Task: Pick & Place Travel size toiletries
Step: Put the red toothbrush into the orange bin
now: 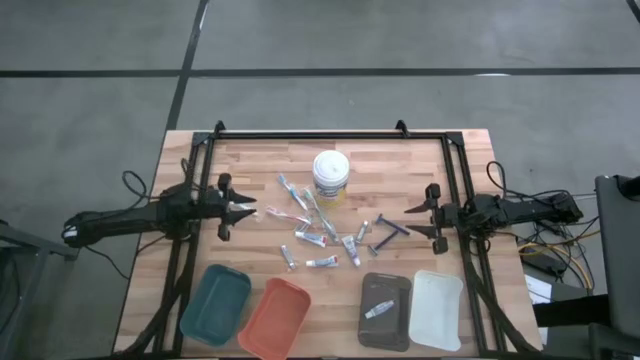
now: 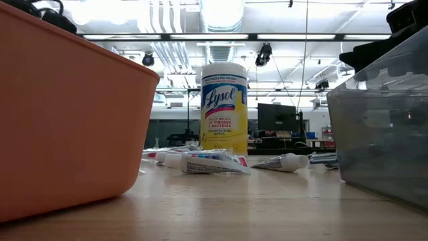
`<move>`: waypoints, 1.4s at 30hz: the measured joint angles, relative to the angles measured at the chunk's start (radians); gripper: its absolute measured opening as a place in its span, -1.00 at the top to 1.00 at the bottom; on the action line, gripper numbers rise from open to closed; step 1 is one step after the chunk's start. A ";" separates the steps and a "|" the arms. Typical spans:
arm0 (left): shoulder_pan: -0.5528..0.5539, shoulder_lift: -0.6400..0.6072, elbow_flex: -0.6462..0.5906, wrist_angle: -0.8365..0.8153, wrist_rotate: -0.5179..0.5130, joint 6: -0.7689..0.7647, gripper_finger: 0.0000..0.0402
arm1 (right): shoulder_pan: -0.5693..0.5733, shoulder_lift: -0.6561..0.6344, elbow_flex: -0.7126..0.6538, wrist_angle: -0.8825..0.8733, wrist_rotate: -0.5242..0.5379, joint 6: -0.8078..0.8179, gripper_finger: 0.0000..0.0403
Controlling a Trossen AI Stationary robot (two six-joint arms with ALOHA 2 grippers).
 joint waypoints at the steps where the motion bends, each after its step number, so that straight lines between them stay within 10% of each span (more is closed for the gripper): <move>1: 0.000 0.000 0.000 0.021 0.000 -0.007 0.29 | 0.000 0.000 0.000 0.000 0.000 -0.001 0.09; 18: 0.002 0.110 0.090 0.067 -0.251 0.123 0.29 | 0.000 0.002 0.000 0.000 -0.003 -0.001 0.09; 26: 0.002 0.389 0.300 -0.231 -0.269 0.123 0.29 | 0.000 0.001 0.000 0.000 -0.003 0.000 0.09; 42: 0.002 0.984 0.555 -0.229 -0.265 0.205 0.29 | 0.000 0.005 0.001 -0.001 -0.002 0.000 0.09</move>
